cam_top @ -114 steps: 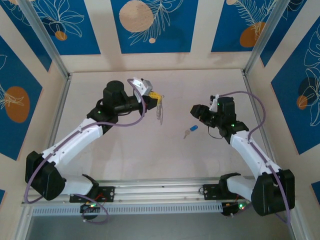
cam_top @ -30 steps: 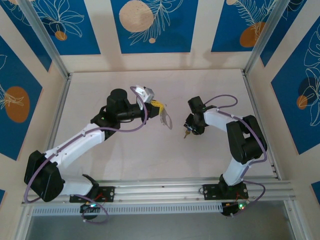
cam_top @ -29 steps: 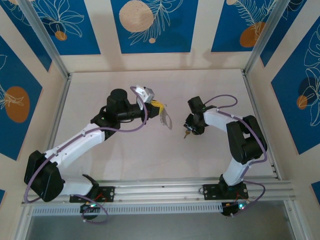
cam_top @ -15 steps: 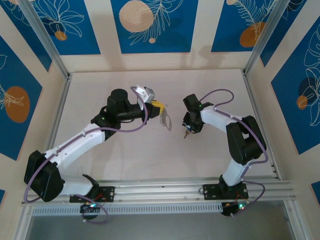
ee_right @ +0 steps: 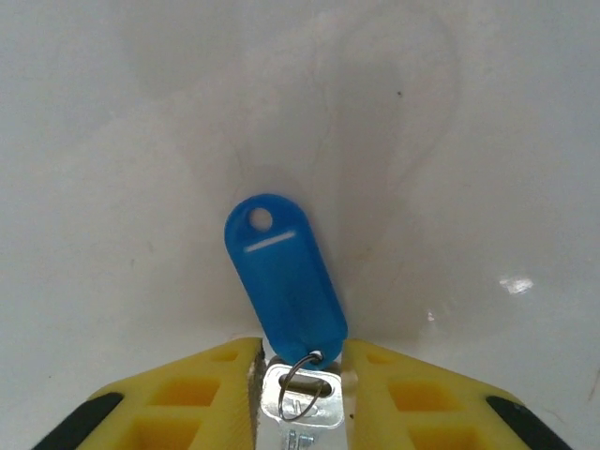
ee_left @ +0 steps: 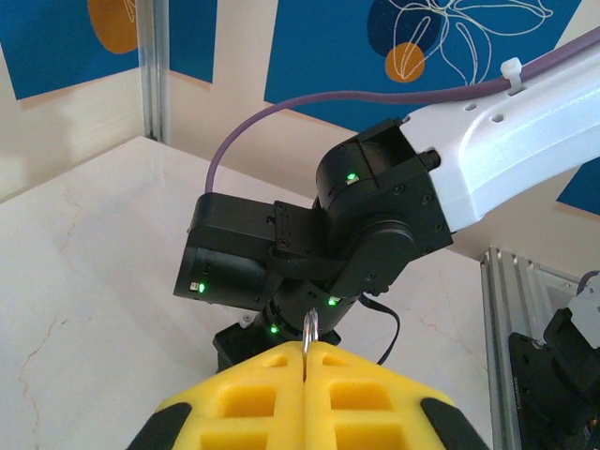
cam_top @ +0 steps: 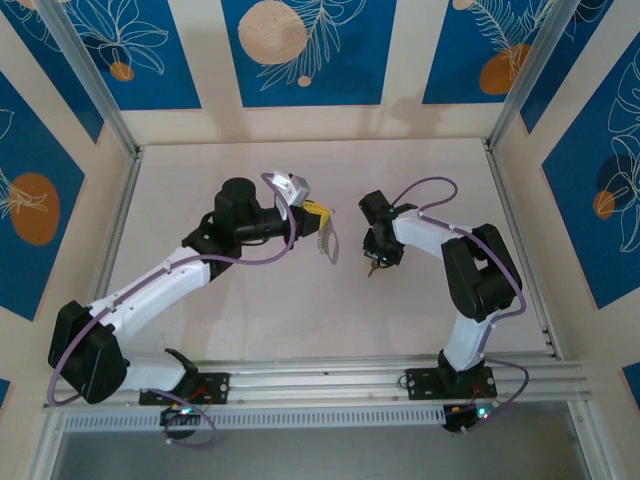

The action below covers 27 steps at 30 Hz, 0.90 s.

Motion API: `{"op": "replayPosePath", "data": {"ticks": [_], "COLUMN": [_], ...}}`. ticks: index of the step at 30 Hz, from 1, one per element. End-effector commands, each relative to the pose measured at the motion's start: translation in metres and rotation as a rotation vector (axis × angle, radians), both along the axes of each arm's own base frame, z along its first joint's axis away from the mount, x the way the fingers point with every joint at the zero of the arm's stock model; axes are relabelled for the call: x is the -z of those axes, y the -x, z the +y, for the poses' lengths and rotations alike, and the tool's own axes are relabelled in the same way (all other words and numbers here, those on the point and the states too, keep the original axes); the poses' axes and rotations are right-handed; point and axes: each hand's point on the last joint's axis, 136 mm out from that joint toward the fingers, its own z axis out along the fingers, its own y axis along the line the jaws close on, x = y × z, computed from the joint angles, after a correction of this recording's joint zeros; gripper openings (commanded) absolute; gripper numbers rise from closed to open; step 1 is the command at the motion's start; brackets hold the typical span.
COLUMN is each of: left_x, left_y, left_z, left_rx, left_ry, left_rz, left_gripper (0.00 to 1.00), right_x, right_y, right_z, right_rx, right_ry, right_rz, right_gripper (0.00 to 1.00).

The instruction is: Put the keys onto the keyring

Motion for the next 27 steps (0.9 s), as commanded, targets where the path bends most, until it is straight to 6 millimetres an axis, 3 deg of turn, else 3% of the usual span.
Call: {"op": "replayPosePath", "data": {"ticks": [1, 7, 15, 27], "left_x": [-0.0266, -0.0256, -0.0246, -0.0237], "left_y": [0.0067, 0.0066, 0.0068, 0.0076], "left_z": [-0.0063, -0.0063, -0.0068, -0.0065], "left_rx": [0.037, 0.036, 0.038, 0.04], "left_ry": [0.056, 0.055, 0.056, 0.059], "left_rz": [-0.059, -0.061, -0.059, -0.057], "left_gripper": [0.0, 0.0, 0.0, 0.0], "right_x": [0.001, 0.0023, 0.0001, 0.0055], "right_y": [-0.0019, -0.0017, -0.0041, -0.001], "right_z": [-0.0011, -0.0009, 0.0057, 0.0058], "right_rx": [-0.004, -0.005, -0.02, -0.023], "right_ry": [0.032, 0.032, 0.011, 0.015], "right_rz": [0.004, 0.005, -0.009, 0.004], "right_gripper": [0.26, 0.2, 0.32, 0.27]}}
